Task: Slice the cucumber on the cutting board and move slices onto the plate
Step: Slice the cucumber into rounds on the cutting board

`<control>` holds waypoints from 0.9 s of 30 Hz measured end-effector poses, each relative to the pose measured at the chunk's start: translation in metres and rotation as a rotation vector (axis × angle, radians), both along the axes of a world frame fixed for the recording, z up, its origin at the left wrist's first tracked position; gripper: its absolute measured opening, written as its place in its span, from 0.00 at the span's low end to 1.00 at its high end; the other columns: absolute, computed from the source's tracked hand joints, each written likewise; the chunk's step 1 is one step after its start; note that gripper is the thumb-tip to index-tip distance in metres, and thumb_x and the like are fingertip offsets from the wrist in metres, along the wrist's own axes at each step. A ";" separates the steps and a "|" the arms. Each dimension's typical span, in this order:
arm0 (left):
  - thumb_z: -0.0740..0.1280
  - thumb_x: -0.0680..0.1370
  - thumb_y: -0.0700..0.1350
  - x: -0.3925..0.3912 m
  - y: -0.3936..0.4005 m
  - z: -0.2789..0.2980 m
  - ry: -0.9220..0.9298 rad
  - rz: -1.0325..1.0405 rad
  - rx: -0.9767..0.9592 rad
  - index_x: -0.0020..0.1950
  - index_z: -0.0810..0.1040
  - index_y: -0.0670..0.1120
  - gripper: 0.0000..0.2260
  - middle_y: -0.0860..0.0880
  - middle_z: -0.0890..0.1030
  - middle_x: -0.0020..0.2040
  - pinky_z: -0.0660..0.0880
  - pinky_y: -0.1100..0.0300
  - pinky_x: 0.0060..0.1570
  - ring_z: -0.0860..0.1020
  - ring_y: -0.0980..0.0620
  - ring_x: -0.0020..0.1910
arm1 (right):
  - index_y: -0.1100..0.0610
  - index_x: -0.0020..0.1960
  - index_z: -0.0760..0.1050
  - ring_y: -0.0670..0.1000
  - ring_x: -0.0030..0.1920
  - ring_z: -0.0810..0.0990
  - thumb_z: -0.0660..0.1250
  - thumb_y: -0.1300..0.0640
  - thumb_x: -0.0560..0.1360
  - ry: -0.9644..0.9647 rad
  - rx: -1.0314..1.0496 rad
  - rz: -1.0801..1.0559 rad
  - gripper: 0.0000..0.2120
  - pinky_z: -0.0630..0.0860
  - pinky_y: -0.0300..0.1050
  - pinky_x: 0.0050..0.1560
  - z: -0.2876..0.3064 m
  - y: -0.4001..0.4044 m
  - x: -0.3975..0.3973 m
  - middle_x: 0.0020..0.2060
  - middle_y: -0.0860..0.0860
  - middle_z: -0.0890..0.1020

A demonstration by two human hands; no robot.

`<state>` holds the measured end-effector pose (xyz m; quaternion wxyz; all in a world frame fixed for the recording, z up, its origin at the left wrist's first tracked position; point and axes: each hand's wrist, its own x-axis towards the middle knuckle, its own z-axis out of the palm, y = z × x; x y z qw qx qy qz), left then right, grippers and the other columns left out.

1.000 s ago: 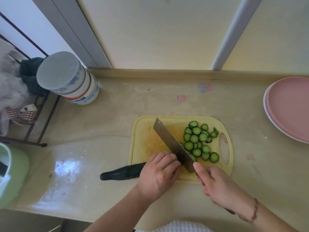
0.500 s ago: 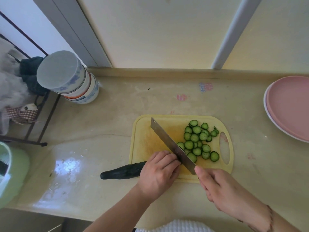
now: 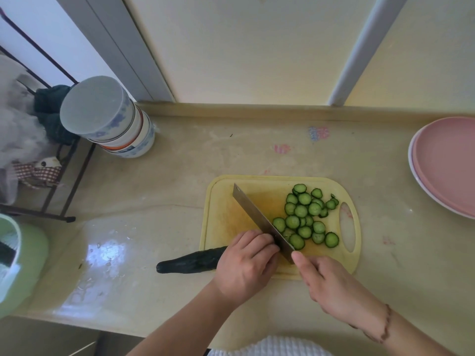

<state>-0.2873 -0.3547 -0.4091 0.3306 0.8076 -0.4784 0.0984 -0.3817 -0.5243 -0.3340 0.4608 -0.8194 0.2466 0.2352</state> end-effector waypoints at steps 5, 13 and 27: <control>0.73 0.76 0.38 0.000 0.000 0.003 0.037 0.006 -0.009 0.46 0.84 0.42 0.01 0.47 0.82 0.48 0.78 0.55 0.49 0.80 0.47 0.49 | 0.55 0.34 0.63 0.45 0.24 0.61 0.48 0.29 0.72 -0.005 -0.005 -0.016 0.29 0.63 0.43 0.30 0.004 -0.007 0.000 0.24 0.47 0.63; 0.74 0.76 0.39 0.001 0.000 0.001 0.018 0.007 -0.025 0.45 0.84 0.42 0.01 0.47 0.82 0.47 0.78 0.56 0.49 0.80 0.48 0.49 | 0.60 0.34 0.61 0.47 0.25 0.59 0.50 0.28 0.71 -0.045 0.051 -0.011 0.33 0.59 0.43 0.28 0.021 -0.003 -0.005 0.25 0.48 0.61; 0.74 0.76 0.39 0.000 -0.001 -0.001 0.014 0.010 -0.021 0.46 0.84 0.41 0.01 0.47 0.82 0.47 0.79 0.54 0.47 0.80 0.47 0.48 | 0.54 0.34 0.63 0.46 0.24 0.61 0.49 0.29 0.71 -0.014 0.082 -0.022 0.28 0.61 0.41 0.27 0.013 0.004 0.000 0.24 0.47 0.63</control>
